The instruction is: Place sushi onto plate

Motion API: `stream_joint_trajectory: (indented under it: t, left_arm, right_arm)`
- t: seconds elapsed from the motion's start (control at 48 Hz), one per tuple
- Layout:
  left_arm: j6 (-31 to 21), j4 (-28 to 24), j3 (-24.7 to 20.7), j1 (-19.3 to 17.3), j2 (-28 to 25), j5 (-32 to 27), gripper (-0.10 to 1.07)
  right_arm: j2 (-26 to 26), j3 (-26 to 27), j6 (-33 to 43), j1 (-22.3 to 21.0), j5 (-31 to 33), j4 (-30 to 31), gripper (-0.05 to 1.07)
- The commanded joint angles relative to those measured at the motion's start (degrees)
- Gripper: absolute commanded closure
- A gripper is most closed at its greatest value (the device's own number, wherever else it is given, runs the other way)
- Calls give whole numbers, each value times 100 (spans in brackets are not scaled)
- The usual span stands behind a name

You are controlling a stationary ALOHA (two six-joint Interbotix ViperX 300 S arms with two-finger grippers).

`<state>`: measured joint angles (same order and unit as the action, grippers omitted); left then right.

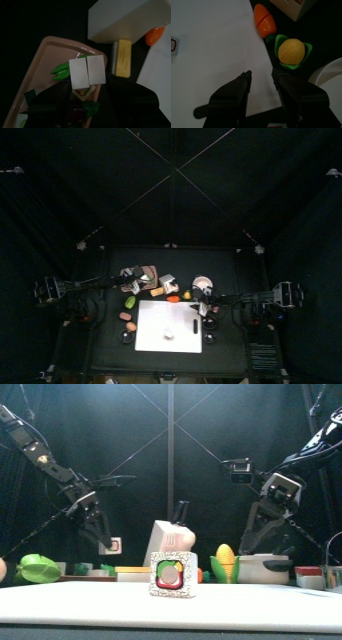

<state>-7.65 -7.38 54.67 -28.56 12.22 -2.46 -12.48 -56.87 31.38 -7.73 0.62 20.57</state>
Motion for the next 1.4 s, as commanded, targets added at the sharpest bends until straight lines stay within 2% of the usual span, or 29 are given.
stream_joint_trajectory:
  t: [0.0,0.271,0.375,0.417,0.604,0.896,1.083,1.375]
  left_arm:
    - [-9,-18,-70,-158,-114,35,22]
    - [-26,325,-62,-422,-281,-105,19]
    - [-26,431,-44,-457,-237,-211,14]
    - [-26,448,-44,-466,-229,-255,7]
    - [-26,448,-44,-448,-149,-237,1]
    - [-35,448,-26,-439,299,-185,1]
    - [-26,448,149,-422,659,123,1]
    - [-26,483,404,-272,756,246,1]
  right_arm:
    - [-62,114,0,0,-18,0,25]
    - [-62,141,0,18,9,0,25]
    - [-62,141,0,18,9,0,25]
    - [-70,141,0,18,9,9,25]
    - [-70,141,0,18,9,9,25]
    - [-53,141,0,18,9,0,25]
    - [-53,149,0,9,9,0,25]
    - [-44,149,0,9,9,0,25]
